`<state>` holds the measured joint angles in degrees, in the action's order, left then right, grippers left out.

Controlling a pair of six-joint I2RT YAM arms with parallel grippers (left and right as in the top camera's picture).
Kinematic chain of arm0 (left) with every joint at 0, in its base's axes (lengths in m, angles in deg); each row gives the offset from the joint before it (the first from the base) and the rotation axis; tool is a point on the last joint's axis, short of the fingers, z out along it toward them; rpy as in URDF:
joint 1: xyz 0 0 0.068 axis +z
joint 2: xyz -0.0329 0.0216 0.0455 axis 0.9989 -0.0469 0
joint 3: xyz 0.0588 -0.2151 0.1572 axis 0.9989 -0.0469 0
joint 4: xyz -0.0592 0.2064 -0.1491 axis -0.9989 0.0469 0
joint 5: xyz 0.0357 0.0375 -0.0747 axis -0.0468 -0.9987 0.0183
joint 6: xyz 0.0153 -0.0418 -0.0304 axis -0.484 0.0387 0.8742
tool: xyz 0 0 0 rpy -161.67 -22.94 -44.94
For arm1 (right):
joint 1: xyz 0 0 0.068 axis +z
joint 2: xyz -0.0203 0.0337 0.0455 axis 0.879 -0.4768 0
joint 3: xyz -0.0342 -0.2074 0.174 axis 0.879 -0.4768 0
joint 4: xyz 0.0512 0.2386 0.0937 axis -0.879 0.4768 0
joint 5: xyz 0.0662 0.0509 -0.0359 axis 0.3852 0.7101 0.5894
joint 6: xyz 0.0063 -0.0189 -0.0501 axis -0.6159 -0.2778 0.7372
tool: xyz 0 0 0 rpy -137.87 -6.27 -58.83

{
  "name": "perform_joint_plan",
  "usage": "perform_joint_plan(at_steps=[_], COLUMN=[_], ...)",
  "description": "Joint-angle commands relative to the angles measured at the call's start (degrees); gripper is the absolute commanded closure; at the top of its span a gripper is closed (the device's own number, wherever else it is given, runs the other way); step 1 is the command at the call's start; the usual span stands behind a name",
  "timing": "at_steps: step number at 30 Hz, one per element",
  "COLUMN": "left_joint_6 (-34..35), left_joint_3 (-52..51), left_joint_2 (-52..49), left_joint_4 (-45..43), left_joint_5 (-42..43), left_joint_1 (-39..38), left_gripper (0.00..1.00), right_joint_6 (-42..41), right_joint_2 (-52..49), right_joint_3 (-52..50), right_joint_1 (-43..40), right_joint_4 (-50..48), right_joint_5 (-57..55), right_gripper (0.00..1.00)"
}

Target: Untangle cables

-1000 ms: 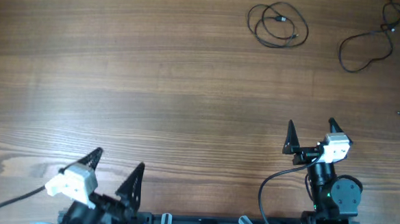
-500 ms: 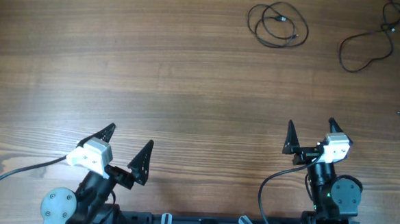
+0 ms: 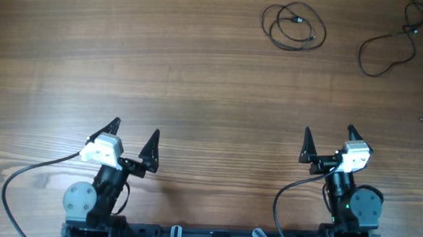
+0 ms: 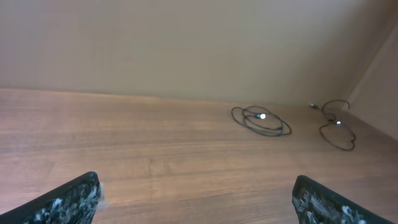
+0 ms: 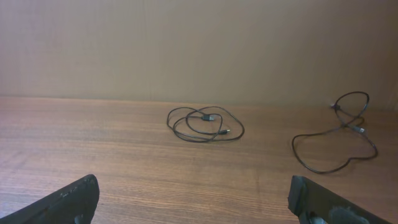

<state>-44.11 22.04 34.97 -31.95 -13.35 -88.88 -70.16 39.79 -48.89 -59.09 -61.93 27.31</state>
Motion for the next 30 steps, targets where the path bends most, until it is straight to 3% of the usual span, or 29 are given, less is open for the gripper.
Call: perform_joint_plan(at_steps=[1,10,13,15,30], left_joint_6=[-0.7,-0.7,-1.2,-5.0,-3.7], left_joint_3=[-4.5,-8.3,-8.3,-8.3,-8.3], left_joint_2=[0.2,1.4,1.4,1.4,1.4], left_joint_4=[-3.5,-4.9,-4.9,-4.9,-5.3], left_joint_5=[-0.2,-10.4,-9.5,-8.4,-8.9], left_joint_1=[1.6,0.9,0.9,0.9,0.9], left_gripper=[0.00,0.00,0.00,0.00,0.00], right_joint_6=[0.1,0.1,0.1,0.1,0.0], right_joint_2=[0.5,0.5,0.5,0.5,0.5], right_joint_3=[-0.1,-0.1,-0.1,-0.1,-0.1], right_joint_1=[-0.2,-0.2,-0.2,-0.2,-0.2], right_joint_4=[-0.1,-0.1,-0.1,-0.1,-0.1], right_joint_5=[0.3,0.3,0.3,0.3,0.3], right_gripper=[0.00,0.00,0.00,0.00,0.00])
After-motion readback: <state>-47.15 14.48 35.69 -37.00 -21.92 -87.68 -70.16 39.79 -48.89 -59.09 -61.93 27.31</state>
